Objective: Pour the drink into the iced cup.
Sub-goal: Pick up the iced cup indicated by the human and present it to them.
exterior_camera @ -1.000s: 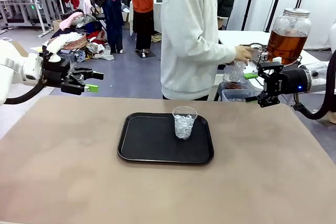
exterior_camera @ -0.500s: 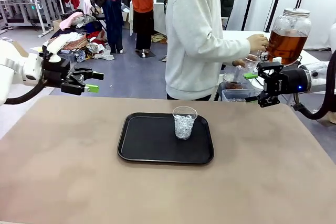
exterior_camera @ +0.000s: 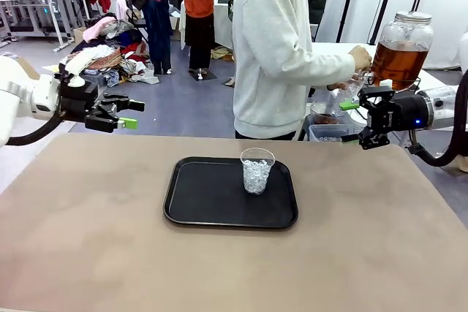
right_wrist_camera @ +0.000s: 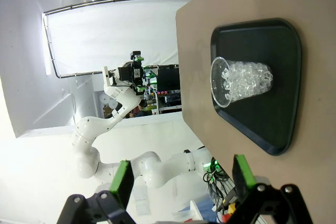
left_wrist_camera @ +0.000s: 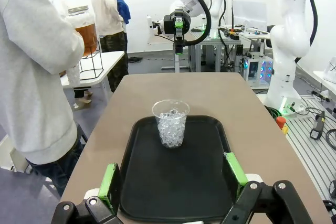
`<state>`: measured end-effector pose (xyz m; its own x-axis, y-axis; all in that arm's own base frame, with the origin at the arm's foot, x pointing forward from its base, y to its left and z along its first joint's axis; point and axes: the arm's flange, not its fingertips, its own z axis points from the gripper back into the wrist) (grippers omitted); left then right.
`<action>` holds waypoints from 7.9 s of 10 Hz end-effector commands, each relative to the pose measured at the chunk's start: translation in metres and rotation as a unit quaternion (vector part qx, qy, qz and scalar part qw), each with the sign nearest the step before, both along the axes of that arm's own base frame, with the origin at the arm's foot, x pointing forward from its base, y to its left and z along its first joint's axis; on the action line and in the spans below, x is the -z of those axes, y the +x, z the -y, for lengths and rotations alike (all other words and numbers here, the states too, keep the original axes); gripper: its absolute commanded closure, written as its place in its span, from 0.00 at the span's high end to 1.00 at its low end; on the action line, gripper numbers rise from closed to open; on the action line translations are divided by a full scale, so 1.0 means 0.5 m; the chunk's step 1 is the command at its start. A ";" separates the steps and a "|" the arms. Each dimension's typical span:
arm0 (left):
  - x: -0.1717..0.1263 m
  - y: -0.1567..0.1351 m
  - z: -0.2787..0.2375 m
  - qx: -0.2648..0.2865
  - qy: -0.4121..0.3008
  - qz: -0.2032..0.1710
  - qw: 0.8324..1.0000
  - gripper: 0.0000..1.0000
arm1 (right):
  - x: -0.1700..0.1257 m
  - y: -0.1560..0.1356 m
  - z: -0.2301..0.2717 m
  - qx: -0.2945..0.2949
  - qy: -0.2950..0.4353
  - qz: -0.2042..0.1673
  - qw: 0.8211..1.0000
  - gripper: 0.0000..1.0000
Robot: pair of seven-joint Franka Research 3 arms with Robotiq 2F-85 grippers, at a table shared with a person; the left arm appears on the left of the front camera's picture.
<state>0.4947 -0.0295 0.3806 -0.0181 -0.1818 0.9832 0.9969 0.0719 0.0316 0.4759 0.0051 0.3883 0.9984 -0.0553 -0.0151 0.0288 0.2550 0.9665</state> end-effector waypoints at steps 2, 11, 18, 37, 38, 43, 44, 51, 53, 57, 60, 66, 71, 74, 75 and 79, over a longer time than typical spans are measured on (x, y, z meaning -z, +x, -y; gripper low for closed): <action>-0.002 -0.002 -0.001 0.001 -0.002 0.000 1.000 1.00 | -0.004 0.001 0.000 0.000 0.000 0.002 1.000 1.00; -0.002 -0.002 -0.001 0.001 -0.002 0.000 1.000 1.00 | -0.004 0.001 0.000 0.000 0.000 0.002 1.000 1.00; -0.002 -0.002 -0.001 0.001 -0.002 0.000 1.000 1.00 | -0.004 0.001 0.000 0.000 0.000 0.002 1.000 1.00; -0.002 -0.002 -0.001 0.001 -0.002 0.000 1.000 1.00 | -0.004 0.001 0.000 0.000 0.000 0.002 1.000 1.00; -0.002 -0.002 -0.001 0.001 -0.002 0.000 1.000 1.00 | -0.004 0.001 0.000 0.000 0.000 0.002 1.000 1.00; -0.002 -0.002 -0.001 0.001 -0.002 0.000 1.000 1.00 | -0.004 0.001 0.000 0.000 0.000 0.002 1.000 1.00; -0.002 -0.002 -0.001 0.001 -0.002 0.000 1.000 1.00 | -0.004 0.001 0.000 0.000 0.000 0.002 1.000 1.00; -0.002 -0.002 -0.001 0.001 -0.002 0.000 1.000 1.00 | -0.004 0.001 0.000 0.000 0.000 0.002 1.000 1.00; -0.002 -0.002 -0.001 0.001 -0.002 0.000 1.000 1.00 | -0.004 0.001 0.000 0.000 0.000 0.002 1.000 1.00; -0.002 -0.002 -0.001 0.001 -0.002 0.000 1.000 1.00 | -0.004 0.001 0.000 0.000 0.000 0.002 1.000 1.00; -0.002 -0.002 -0.001 0.001 -0.002 0.000 1.000 1.00 | -0.004 0.001 0.000 0.000 0.000 0.002 1.000 1.00; -0.002 -0.002 -0.001 0.001 -0.002 0.000 1.000 1.00 | -0.004 0.001 0.000 0.000 0.000 0.002 1.000 1.00; -0.002 -0.002 -0.001 0.001 -0.002 0.000 1.000 1.00 | -0.004 0.001 0.000 0.000 0.000 0.002 1.000 1.00; -0.002 -0.002 -0.001 0.001 -0.002 0.000 1.000 1.00 | -0.004 0.001 0.000 0.000 0.000 0.002 1.000 1.00; -0.002 -0.002 -0.001 0.001 -0.002 0.000 1.000 1.00 | -0.004 0.001 0.000 0.000 0.000 0.002 1.000 1.00; -0.002 -0.002 -0.001 0.001 -0.002 0.000 1.000 1.00 | -0.004 0.001 0.000 0.000 0.000 0.002 1.000 1.00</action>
